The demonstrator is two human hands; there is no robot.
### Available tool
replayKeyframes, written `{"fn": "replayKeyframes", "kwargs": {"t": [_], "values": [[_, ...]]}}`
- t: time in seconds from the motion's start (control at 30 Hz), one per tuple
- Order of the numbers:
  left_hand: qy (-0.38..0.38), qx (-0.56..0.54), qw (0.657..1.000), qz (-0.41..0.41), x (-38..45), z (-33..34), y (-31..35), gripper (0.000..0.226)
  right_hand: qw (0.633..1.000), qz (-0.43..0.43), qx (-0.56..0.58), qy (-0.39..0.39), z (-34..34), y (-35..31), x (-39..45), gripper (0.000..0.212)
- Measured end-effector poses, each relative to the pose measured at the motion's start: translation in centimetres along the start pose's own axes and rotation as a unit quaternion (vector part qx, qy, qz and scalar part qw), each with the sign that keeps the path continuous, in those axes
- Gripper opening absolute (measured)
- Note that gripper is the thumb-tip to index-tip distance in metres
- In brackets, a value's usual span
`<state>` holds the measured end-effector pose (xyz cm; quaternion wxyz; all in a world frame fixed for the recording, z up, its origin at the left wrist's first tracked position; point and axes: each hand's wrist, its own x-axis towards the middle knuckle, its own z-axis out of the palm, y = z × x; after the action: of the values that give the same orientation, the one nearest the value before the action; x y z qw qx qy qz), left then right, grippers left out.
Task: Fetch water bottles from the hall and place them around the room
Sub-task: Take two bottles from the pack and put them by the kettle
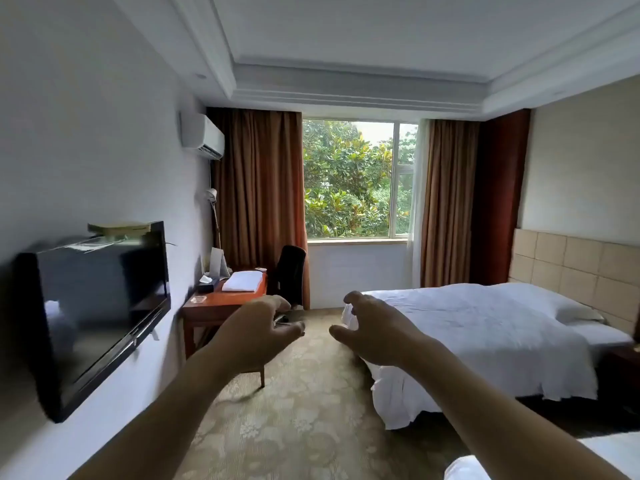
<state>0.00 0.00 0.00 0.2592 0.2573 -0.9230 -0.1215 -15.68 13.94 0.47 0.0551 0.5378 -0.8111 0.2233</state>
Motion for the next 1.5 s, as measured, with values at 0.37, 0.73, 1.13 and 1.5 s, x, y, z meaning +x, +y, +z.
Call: {"fn": "replayKeyframes", "kwargs": {"t": [0.37,0.73,1.13,1.5], "values": [[0.01,0.004,1.0,-0.003,22.3,10.5,-9.8,0.055,0.999,-0.011,-0.033,0.008,7.7,12.6,24.0,0.056],[0.018,0.035,0.999,-0.026,46.9,16.6,-15.8,0.054,1.0,-0.014,0.023,0.015,11.4,24.1,48.5,0.052],[0.01,0.016,1.0,-0.004,69.7,25.2,-29.3,0.045,1.0,-0.003,-0.005,0.018,20.1,31.8,72.5,0.057],[0.029,0.008,0.999,-0.026,87.9,27.5,-43.9,0.054,1.0,-0.029,0.008,0.002,27.5,30.7,96.2,0.055]]}}
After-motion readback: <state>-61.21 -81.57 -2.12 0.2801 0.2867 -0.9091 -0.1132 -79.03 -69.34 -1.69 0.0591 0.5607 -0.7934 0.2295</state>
